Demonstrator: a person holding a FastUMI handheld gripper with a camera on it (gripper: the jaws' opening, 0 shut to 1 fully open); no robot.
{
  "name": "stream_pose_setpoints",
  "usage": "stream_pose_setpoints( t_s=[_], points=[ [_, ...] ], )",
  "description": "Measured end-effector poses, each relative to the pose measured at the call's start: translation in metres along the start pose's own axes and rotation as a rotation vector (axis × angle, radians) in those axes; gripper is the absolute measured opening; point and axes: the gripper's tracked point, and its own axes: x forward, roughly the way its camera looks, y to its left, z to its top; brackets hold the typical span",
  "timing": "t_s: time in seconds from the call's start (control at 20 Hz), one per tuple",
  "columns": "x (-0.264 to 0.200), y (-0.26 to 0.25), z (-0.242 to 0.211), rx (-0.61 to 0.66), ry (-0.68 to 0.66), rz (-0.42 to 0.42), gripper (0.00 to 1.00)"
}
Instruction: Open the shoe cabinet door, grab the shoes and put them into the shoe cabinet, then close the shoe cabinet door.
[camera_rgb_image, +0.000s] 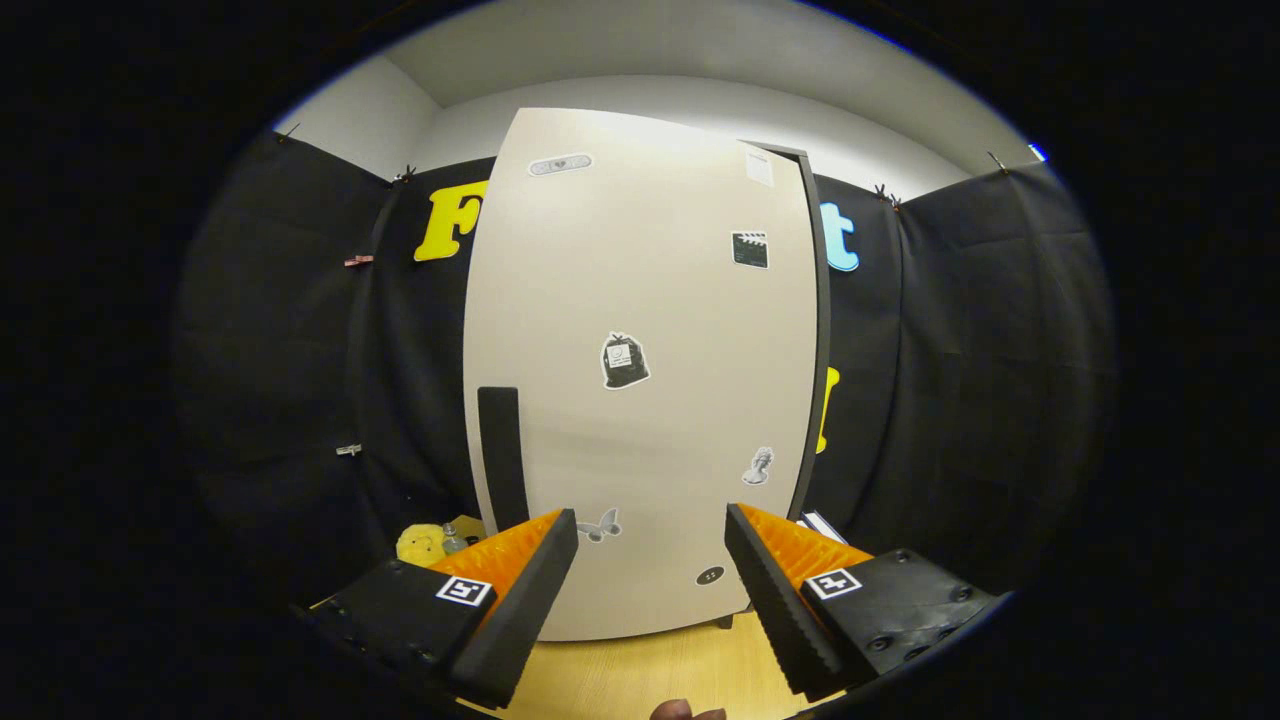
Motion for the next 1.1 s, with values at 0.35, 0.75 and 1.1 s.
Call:
stream_pose_setpoints(
  t_s=[0.35,0.75,1.1],
  points=[
    [0.011,0.009,-0.005,0.011,0.019,0.043,0.98],
    [0.011,0.005,-0.011,0.017,0.028,0.048,0.98],
    [0.012,-0.01,-0.009,0.01,0.021,0.007,0.98]
  ],
)
